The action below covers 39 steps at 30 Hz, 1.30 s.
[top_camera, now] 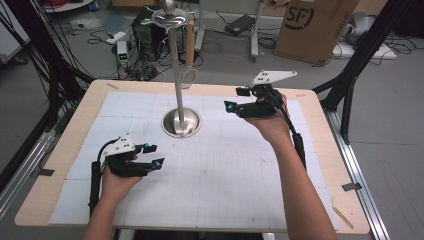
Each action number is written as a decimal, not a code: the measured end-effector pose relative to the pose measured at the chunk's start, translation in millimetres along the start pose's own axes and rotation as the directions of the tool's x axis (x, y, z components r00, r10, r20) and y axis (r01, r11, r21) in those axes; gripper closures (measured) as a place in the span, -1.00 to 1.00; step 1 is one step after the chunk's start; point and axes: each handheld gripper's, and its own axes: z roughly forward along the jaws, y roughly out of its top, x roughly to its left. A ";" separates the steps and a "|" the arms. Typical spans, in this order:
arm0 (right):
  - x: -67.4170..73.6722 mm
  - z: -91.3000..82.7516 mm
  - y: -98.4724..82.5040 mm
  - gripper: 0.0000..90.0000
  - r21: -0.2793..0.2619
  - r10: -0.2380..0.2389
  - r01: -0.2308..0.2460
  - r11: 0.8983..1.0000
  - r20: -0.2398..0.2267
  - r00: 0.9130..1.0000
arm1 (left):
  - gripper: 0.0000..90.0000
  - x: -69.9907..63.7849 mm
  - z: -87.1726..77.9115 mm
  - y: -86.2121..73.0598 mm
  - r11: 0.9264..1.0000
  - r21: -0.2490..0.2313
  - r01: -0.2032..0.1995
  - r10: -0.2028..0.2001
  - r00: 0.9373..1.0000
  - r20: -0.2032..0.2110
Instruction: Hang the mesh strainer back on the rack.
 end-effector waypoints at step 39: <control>15.0 -21.1 -96.3 -0.46 0.004 0.075 -0.074 0.997 -0.023 0.997 | -0.07 1.3 -5.0 0.8 1.000 -0.013 0.004 -0.004 1.000 -0.007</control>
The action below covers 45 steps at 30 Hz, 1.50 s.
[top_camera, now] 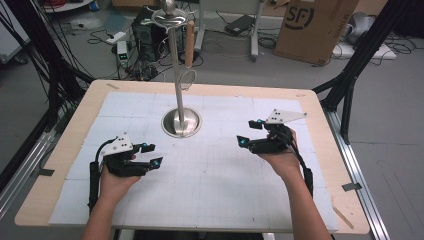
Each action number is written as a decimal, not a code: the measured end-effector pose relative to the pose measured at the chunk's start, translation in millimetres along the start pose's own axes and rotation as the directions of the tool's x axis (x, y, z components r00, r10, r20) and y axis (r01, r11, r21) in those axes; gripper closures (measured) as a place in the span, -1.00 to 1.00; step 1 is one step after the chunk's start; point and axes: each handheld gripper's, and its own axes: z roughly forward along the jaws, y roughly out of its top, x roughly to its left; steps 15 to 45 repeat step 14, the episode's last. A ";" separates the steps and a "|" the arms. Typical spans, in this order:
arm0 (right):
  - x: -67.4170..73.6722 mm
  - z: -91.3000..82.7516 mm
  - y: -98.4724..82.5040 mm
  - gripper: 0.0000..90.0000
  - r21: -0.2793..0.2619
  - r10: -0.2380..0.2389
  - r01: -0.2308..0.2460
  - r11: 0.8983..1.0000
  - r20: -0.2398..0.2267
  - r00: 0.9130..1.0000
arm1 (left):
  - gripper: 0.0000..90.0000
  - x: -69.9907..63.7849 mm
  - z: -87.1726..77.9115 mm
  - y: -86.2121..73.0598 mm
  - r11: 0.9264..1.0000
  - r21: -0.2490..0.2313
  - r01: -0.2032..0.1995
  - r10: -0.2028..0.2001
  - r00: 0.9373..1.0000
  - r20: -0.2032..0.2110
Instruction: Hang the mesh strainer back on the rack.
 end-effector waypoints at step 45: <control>1.3 -12.2 -46.9 -0.54 0.008 0.083 -0.083 0.997 0.002 0.997 | -0.07 -1.2 1.6 -0.1 1.000 0.005 -0.002 0.002 1.000 0.001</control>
